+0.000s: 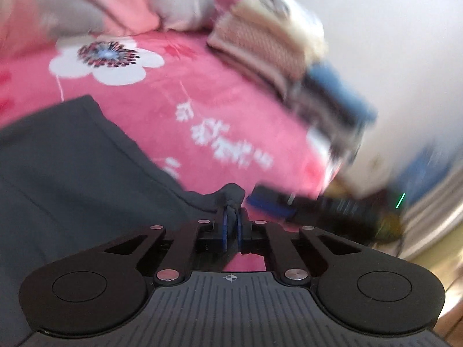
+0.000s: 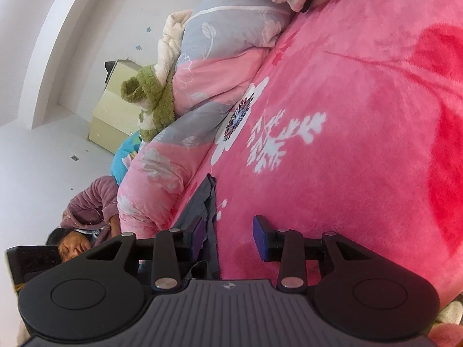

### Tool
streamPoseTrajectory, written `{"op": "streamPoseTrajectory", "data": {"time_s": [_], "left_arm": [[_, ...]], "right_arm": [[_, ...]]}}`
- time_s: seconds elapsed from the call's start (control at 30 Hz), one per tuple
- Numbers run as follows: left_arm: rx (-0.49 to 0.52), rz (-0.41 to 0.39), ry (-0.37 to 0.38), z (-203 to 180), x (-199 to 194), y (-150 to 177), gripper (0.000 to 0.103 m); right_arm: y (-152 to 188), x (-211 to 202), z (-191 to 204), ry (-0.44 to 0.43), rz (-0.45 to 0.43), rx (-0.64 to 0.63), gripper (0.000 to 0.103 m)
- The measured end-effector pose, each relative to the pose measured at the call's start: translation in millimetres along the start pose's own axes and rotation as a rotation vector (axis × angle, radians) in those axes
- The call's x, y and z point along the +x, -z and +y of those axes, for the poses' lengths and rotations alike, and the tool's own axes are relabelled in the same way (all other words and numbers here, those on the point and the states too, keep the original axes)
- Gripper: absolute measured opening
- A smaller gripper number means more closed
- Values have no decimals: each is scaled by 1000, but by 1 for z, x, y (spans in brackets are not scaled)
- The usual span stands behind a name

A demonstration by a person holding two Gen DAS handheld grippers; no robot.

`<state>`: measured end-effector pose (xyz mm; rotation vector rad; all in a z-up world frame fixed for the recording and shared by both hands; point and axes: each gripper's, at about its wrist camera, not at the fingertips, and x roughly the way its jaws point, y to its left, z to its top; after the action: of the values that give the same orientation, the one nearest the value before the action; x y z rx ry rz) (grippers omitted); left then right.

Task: Fold clothes
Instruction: 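Pinch the trouser edge with the left tool and release it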

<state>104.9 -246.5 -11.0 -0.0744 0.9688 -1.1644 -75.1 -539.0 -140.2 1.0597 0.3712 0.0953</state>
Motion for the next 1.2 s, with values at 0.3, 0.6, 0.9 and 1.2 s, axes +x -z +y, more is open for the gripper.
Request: {"op": "streamPoseTrajectory", "data": {"time_s": [0.3,0.6,0.9,1.2], "left_arm": [[-176,8,90,19,28,16,7],[-201,-152,58,18,-19,15,41],[-133,-314,-168,11,-127,73,42],[-114,-297,-426,20,-182,164,43]], "right_arm": [[-3,-1,-8,-37,5,49,39],[-1,0,-1,-20,0,31,43],[5,-7,0,-35,-38,52,44],[47,-34,38,-3,-93,-33,45]]}}
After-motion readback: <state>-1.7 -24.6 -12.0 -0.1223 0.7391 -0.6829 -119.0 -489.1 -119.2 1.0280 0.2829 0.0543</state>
